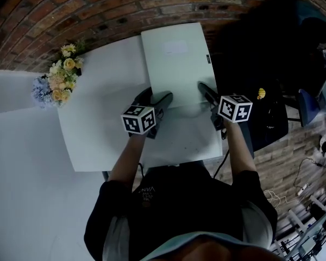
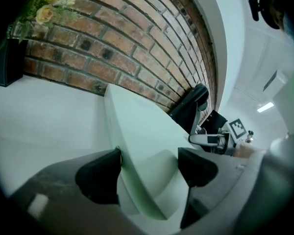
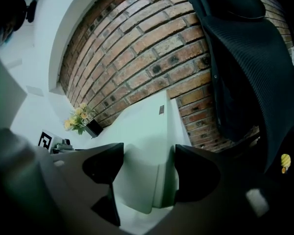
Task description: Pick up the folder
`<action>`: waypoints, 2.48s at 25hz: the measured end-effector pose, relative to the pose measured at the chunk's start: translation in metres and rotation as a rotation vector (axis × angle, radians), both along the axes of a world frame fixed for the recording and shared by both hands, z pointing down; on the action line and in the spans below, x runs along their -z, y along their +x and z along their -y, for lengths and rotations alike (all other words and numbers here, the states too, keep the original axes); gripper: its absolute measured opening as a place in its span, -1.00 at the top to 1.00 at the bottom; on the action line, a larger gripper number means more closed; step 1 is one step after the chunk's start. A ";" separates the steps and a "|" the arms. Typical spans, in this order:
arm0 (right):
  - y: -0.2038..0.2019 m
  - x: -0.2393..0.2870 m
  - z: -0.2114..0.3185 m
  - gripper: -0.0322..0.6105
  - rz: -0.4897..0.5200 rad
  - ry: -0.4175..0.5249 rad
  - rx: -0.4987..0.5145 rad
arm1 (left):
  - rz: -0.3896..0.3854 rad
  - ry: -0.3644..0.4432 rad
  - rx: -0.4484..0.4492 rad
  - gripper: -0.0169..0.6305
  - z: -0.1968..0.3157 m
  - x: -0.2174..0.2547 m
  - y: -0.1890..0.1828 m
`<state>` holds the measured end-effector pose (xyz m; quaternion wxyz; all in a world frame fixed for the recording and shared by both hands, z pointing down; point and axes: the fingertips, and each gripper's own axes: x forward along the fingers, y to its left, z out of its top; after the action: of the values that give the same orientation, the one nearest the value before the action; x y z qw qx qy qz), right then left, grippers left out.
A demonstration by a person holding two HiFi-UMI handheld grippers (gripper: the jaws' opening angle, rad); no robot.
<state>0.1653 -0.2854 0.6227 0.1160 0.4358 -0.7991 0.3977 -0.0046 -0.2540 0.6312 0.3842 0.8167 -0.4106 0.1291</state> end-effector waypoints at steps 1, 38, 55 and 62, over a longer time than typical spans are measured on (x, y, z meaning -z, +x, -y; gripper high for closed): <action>0.000 0.000 0.000 -0.08 -0.003 0.004 0.000 | -0.001 0.000 -0.002 -0.18 0.000 0.000 0.000; -0.011 0.050 -0.037 -0.01 -0.054 0.133 -0.044 | 0.016 0.102 -0.084 -0.15 -0.021 0.043 -0.012; -0.023 0.117 -0.053 0.00 -0.094 0.341 -0.061 | 0.016 0.276 -0.092 -0.15 -0.031 0.103 -0.024; -0.032 0.139 -0.062 0.00 -0.106 0.400 -0.063 | 0.032 0.345 -0.105 -0.15 -0.037 0.126 -0.032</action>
<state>0.1335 -0.2229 0.4837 0.0562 0.4953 -0.8409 0.2110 -0.0370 -0.2170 0.5048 0.2245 0.8888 -0.3894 0.0897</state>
